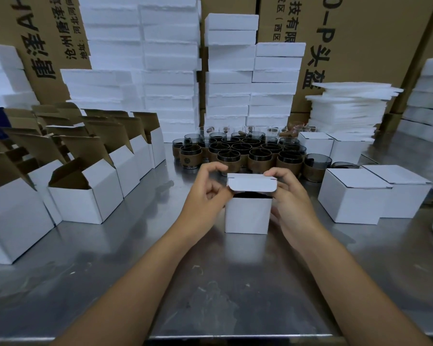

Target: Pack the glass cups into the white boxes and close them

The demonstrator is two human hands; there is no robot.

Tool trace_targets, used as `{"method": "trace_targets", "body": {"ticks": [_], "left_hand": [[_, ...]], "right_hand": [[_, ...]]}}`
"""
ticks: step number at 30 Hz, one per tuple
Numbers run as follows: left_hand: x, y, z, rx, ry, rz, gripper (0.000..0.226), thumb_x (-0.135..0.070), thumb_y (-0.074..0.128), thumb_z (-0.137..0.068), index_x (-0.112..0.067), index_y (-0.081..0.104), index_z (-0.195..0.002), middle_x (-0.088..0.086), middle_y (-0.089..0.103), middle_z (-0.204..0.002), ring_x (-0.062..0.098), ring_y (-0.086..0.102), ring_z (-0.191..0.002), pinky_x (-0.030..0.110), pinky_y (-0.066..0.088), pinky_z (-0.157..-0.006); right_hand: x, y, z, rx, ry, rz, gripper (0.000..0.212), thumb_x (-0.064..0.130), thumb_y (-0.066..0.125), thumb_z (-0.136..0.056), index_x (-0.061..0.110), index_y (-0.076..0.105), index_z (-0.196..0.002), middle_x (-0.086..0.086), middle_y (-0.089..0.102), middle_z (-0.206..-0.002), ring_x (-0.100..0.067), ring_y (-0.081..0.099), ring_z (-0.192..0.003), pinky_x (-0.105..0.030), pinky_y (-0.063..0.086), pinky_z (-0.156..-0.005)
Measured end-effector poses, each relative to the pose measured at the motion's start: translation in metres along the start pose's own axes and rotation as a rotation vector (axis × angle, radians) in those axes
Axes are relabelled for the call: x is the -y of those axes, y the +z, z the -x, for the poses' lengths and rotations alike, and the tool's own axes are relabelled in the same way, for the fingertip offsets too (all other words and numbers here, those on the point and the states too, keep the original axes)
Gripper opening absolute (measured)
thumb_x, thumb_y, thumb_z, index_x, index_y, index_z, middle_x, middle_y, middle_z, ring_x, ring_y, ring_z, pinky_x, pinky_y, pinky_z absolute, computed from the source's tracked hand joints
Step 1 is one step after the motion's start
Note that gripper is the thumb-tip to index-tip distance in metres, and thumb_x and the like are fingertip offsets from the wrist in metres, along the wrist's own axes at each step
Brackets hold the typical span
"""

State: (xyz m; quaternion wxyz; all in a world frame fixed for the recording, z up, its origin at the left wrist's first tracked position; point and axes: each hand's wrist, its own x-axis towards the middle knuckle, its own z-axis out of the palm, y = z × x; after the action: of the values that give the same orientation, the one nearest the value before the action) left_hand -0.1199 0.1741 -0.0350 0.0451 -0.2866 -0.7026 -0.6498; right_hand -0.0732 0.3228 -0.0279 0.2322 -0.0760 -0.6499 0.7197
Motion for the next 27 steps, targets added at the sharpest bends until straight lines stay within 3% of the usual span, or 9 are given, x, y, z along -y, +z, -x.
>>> {"method": "trace_targets", "body": {"ticks": [3, 5, 7, 10, 12, 14, 17, 23, 27], "left_hand": [[0.001, -0.001, 0.001, 0.007, 0.003, 0.003, 0.029, -0.013, 0.054, -0.093, -0.040, 0.050, -0.103, 0.009, 0.060, -0.077, 0.003, 0.055, -0.068, 0.012, 0.044, -0.058], [0.001, 0.000, 0.000, 0.012, -0.006, -0.010, 0.026, -0.015, 0.048, -0.096, -0.039, 0.056, -0.097, -0.003, 0.060, -0.084, 0.002, 0.054, -0.072, 0.011, 0.044, -0.060], [0.003, 0.000, -0.001, -0.005, -0.041, -0.017, 0.025, -0.025, 0.042, -0.099, -0.043, 0.059, -0.093, -0.006, 0.060, -0.099, 0.000, 0.055, -0.084, 0.014, 0.045, -0.072], [0.003, -0.001, -0.001, -0.003, -0.039, 0.005, 0.030, -0.052, 0.034, -0.090, -0.040, 0.062, -0.094, -0.004, 0.059, -0.115, 0.006, 0.054, -0.106, 0.025, 0.041, -0.092], [0.003, -0.001, 0.000, 0.014, 0.001, 0.059, 0.036, -0.059, 0.039, -0.087, -0.032, 0.060, -0.096, -0.017, 0.062, -0.104, -0.002, 0.056, -0.100, 0.017, 0.043, -0.087], [0.002, 0.000, 0.001, 0.038, 0.040, 0.087, 0.033, -0.056, 0.050, -0.085, -0.025, 0.057, -0.096, -0.026, 0.062, -0.087, -0.009, 0.057, -0.087, 0.009, 0.044, -0.075], [0.003, 0.000, 0.000, 0.048, 0.069, 0.104, 0.031, -0.048, 0.055, -0.078, -0.023, 0.056, -0.096, -0.026, 0.063, -0.084, -0.008, 0.058, -0.086, 0.009, 0.045, -0.071], [0.005, -0.005, -0.001, 0.040, 0.058, 0.111, 0.029, -0.049, 0.060, -0.075, -0.027, 0.059, -0.094, -0.019, 0.065, -0.090, 0.002, 0.062, -0.094, 0.019, 0.050, -0.079], [0.008, -0.008, -0.001, 0.048, 0.018, 0.118, 0.036, -0.049, 0.064, -0.070, -0.025, 0.060, -0.096, -0.010, 0.065, -0.102, 0.003, 0.062, -0.101, 0.023, 0.051, -0.087]], "right_hand": [[0.000, 0.002, 0.002, -0.026, 0.016, 0.009, 0.032, 0.006, 0.048, -0.093, 0.028, 0.062, -0.075, 0.009, 0.070, -0.082, -0.015, 0.060, -0.082, -0.026, 0.044, -0.059], [0.002, 0.004, 0.001, -0.068, 0.024, -0.002, 0.031, 0.010, 0.045, -0.093, 0.027, 0.063, -0.073, 0.006, 0.068, -0.088, -0.016, 0.060, -0.090, -0.032, 0.046, -0.071], [0.003, 0.006, 0.000, -0.086, -0.007, 0.009, 0.029, 0.018, 0.046, -0.092, 0.027, 0.064, -0.072, 0.013, 0.069, -0.088, -0.012, 0.060, -0.097, -0.033, 0.045, -0.084], [0.001, 0.007, 0.006, 0.005, -0.137, 0.097, 0.030, 0.049, 0.047, -0.092, 0.025, 0.061, -0.081, 0.030, 0.063, -0.072, 0.009, 0.058, -0.077, -0.012, 0.044, -0.069], [-0.003, 0.008, 0.011, 0.079, -0.210, 0.194, 0.036, 0.059, 0.052, -0.078, 0.026, 0.057, -0.092, 0.020, 0.062, -0.089, 0.007, 0.057, -0.080, -0.015, 0.044, -0.069], [-0.006, 0.007, 0.013, 0.079, -0.253, 0.293, 0.030, 0.049, 0.059, -0.082, 0.026, 0.054, -0.100, 0.009, 0.057, -0.105, -0.004, 0.056, -0.096, -0.027, 0.047, -0.079], [-0.006, 0.007, 0.012, 0.072, -0.278, 0.328, 0.020, 0.037, 0.060, -0.087, 0.025, 0.053, -0.102, 0.000, 0.054, -0.113, -0.015, 0.055, -0.103, -0.037, 0.049, -0.086], [-0.006, 0.009, 0.014, 0.078, -0.329, 0.351, 0.026, 0.043, 0.058, -0.082, 0.026, 0.054, -0.101, -0.005, 0.053, -0.115, -0.011, 0.055, -0.099, -0.033, 0.049, -0.083], [-0.008, 0.007, 0.014, 0.090, -0.311, 0.369, 0.017, 0.034, 0.061, -0.087, 0.028, 0.053, -0.101, -0.002, 0.052, -0.117, -0.014, 0.053, -0.106, -0.042, 0.049, -0.090]]}}
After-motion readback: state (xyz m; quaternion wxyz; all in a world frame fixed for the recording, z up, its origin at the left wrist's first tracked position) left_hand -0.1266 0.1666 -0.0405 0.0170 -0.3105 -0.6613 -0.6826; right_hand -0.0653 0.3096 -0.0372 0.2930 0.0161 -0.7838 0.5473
